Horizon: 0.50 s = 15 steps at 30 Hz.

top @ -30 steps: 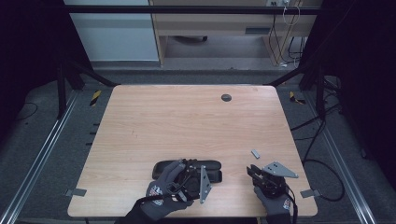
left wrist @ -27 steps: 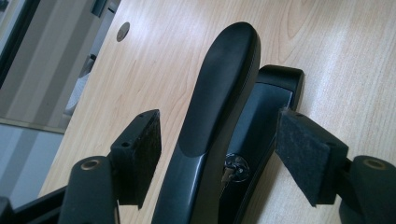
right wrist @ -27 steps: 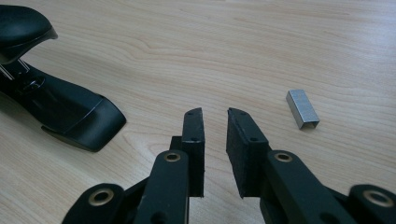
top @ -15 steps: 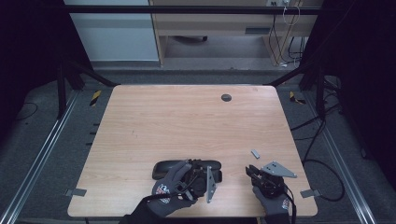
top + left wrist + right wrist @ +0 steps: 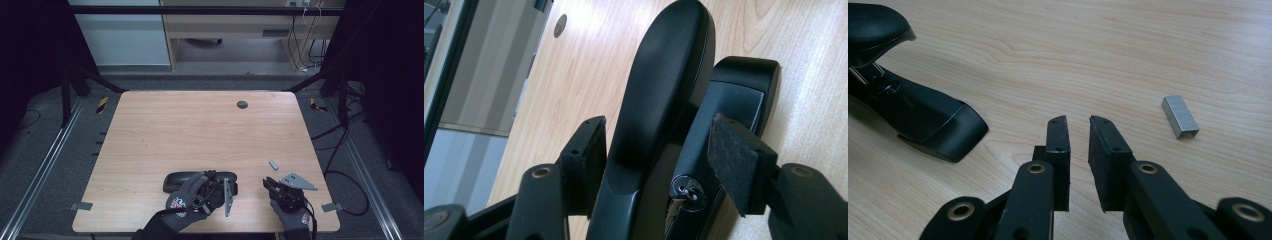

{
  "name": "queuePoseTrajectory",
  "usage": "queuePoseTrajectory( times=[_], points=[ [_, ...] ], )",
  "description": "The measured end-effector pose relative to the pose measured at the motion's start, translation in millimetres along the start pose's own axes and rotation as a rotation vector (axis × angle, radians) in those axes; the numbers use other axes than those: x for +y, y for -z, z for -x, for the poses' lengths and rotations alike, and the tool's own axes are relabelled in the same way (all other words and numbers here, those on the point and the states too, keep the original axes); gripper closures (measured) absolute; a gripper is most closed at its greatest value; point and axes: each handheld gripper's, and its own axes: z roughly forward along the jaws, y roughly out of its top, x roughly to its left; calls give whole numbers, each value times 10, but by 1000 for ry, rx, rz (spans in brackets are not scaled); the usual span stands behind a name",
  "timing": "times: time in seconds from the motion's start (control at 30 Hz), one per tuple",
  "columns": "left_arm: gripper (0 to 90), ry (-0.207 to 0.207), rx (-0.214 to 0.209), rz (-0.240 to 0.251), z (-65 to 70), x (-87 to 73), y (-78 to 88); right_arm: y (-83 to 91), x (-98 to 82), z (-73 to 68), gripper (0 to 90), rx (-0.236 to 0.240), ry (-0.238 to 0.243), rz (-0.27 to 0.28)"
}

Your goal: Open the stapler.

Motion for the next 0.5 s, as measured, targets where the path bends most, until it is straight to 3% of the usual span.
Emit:
queuePoseTrajectory(
  times=[0.5],
  points=[
    [475, -20, 38, -20, 15, 53, -99, -10, -6, -84, 866, 46, 18, -11]
  ],
)
